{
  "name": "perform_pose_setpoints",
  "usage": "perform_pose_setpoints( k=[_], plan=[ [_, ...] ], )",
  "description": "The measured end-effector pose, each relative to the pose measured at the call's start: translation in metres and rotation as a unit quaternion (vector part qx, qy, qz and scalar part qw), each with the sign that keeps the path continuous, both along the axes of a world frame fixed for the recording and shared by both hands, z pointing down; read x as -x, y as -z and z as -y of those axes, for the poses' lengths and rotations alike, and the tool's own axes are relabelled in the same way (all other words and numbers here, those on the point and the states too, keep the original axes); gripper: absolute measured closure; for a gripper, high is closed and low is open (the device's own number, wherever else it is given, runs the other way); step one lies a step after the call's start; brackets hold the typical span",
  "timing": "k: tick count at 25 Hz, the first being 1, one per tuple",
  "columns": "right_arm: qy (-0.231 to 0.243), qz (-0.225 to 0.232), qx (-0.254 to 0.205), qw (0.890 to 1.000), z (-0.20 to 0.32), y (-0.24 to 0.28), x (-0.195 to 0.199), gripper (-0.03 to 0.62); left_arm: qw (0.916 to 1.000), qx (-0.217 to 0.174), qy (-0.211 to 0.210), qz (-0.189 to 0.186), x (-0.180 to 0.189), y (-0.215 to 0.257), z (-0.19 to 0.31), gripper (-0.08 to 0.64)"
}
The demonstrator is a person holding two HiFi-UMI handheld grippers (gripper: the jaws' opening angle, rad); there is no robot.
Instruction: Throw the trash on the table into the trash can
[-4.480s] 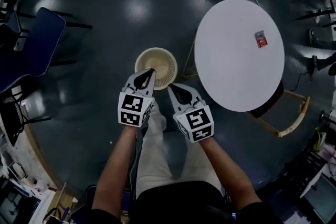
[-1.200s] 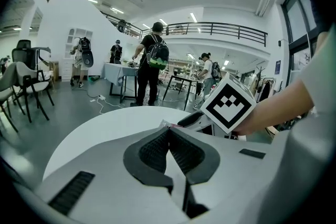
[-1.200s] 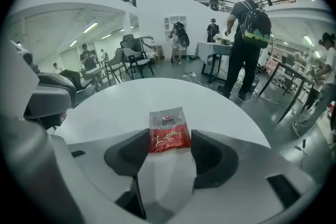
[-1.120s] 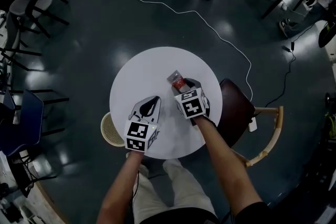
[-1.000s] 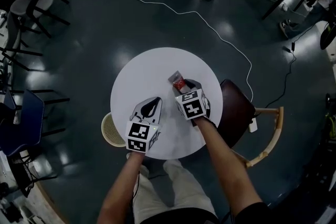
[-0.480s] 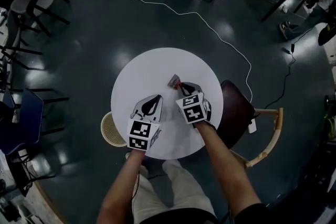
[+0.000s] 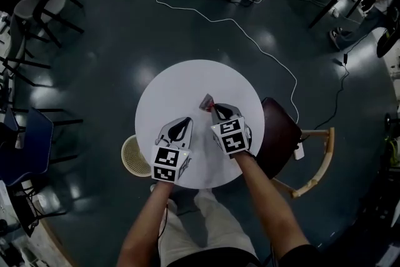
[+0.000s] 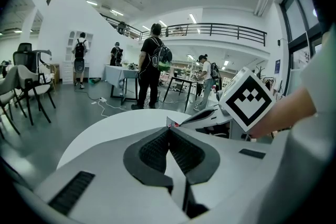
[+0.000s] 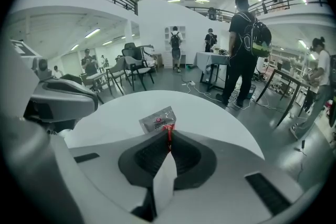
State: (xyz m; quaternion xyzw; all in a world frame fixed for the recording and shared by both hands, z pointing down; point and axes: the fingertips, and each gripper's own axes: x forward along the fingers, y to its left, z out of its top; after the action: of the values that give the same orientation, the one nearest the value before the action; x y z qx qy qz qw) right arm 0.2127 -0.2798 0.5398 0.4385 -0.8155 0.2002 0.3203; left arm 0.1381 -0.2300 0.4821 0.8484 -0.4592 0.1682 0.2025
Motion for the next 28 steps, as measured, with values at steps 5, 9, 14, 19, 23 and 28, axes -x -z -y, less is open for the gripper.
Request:
perform_pose_setpoints(
  k=[5,9,14,19,23,28],
  plan=[
    [0.007,-0.006,0.0,1.0,-0.021,0.01,0.006,0.566,1.0,-0.002,0.007,-0.002,0.012,0.007,-0.011,0.545],
    [0.016,-0.007,-0.002,1.0,-0.042,0.017,0.015,0.568,0.9999,-0.002,0.011,0.002,0.024,0.009,-0.025,0.545],
    [0.021,0.005,-0.007,1.0,-0.063,0.038,0.038,0.568,0.9999,0.0,0.016,0.001,0.045,0.019,-0.042,0.545],
    [0.024,0.013,-0.007,1.0,-0.084,0.053,0.064,0.568,0.9999,-0.004,0.014,-0.001,0.071,0.028,-0.058,0.545],
    [0.034,0.006,-0.005,0.999,-0.102,0.057,0.078,0.568,0.9996,-0.007,0.026,-0.005,0.092,0.034,-0.07,0.545],
    [0.049,0.013,-0.003,0.999,-0.121,0.053,0.103,0.569,0.9992,-0.006,0.039,-0.002,0.116,0.025,-0.083,0.545]
  ],
)
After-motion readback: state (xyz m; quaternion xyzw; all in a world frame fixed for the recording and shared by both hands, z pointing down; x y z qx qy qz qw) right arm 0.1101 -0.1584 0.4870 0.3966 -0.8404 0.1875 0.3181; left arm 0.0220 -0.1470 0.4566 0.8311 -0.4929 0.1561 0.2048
